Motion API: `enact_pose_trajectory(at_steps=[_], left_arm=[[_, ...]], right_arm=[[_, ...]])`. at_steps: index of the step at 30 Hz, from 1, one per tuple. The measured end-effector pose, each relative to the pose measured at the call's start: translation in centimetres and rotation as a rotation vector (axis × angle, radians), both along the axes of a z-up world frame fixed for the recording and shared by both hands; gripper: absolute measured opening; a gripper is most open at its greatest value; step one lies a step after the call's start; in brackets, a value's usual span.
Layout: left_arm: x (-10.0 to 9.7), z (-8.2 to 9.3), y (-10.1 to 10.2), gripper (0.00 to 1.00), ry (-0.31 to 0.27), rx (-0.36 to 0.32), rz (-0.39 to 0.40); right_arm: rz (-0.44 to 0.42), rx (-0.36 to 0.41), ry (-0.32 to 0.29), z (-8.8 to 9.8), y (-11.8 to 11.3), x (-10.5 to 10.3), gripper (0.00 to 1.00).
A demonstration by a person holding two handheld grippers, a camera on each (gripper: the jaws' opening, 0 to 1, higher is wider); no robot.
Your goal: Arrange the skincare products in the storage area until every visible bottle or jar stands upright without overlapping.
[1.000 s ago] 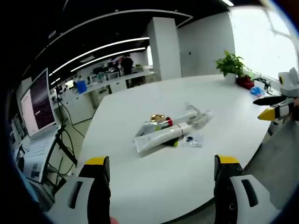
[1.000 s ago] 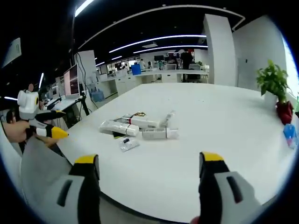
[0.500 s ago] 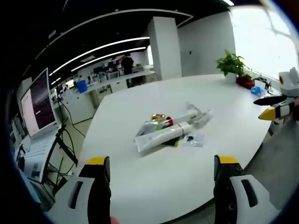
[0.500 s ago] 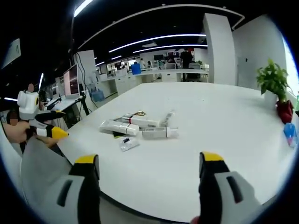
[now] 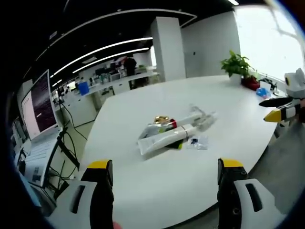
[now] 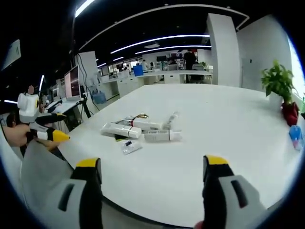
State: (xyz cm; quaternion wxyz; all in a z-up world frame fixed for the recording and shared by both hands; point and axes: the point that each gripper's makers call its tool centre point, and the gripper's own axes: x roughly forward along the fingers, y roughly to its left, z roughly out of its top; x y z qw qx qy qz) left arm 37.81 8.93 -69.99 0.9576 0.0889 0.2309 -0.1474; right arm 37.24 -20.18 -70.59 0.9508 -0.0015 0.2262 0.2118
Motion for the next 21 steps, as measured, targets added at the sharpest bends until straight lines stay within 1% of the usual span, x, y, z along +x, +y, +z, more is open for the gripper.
enact_pose_trajectory(at_steps=[15, 21], left_arm=[[0.03, 0.1, -0.1, 0.89, -0.009, 0.001, -0.006], [-0.01, 0.05, -0.25, 0.89, -0.01, 0.012, -0.017]], right_arm=[[0.007, 0.0, 0.008, 0.01, 0.16, -0.07, 0.88], [-0.002, 0.003, 0.009, 0.04, 0.01, -0.08, 0.88]])
